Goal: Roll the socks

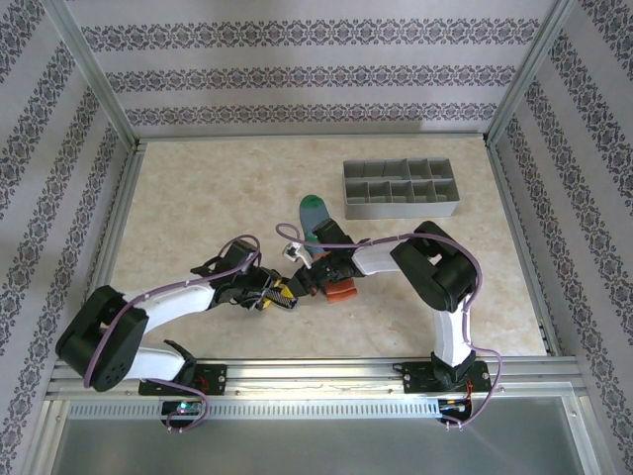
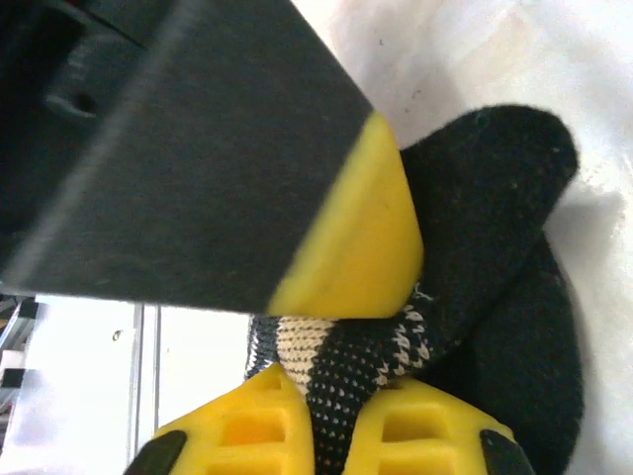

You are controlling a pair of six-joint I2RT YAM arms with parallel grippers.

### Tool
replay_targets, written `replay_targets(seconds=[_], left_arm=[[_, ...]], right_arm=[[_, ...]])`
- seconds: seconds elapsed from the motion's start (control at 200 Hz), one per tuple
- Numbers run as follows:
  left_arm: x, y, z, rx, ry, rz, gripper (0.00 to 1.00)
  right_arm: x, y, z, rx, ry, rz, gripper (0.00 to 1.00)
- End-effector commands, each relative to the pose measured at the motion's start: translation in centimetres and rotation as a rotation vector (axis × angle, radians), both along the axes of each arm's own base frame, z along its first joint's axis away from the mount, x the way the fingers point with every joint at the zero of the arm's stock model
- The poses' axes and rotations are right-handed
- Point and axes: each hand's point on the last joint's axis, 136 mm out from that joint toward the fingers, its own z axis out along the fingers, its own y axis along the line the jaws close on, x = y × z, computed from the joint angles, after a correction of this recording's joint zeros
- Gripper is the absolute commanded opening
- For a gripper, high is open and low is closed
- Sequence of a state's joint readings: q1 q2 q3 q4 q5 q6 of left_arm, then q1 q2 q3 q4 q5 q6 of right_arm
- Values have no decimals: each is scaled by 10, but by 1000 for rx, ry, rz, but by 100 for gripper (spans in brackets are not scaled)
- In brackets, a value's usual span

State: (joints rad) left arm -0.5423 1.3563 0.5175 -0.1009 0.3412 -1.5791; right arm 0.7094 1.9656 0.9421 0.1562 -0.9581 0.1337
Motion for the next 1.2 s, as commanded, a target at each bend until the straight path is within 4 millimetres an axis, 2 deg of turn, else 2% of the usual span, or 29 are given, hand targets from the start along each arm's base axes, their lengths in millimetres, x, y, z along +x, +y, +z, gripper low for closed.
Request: replay_targets(seconds=[0.0,0.08,0.18,0.25,0.335,0.46,0.635,0.779,0.904,1.014,1.069,1.194], left_arm=[[-56,21,-47,118,260,-26,31],[-68,27,-49,149,316,-31,24],[-73,34,-42,182,339,-29,21],[-73,35,-39,184,342,-23,21],[-72,34,-37,181,344,-19,21],[-67,32,-33,166,338,-19,21],[-59,30,-30,147,337,-27,23],[-56,30,-28,141,341,-35,24],[-52,32,-27,133,333,-30,25],[-45,32,-20,117,301,-28,30],[-39,32,-13,105,269,-26,38],[-20,31,6,51,161,13,60]], right_arm=[[-18,-47,-59,-308,-11,-75,19],[-9,-45,-31,-302,-305,-72,33],[5,-48,17,-295,-738,-142,55],[7,-50,35,-335,-890,-148,60],[-5,-44,37,-382,-1004,-79,62],[-21,-26,25,-443,-1149,27,64],[-11,-1,20,-525,-1292,68,65],[-5,13,14,-548,-1315,97,64],[-3,7,-9,-625,-1259,130,57],[-4,-10,-36,-702,-1154,145,39],[-6,-19,-46,-723,-1097,149,26],[-19,-29,-60,-700,-942,183,7]])
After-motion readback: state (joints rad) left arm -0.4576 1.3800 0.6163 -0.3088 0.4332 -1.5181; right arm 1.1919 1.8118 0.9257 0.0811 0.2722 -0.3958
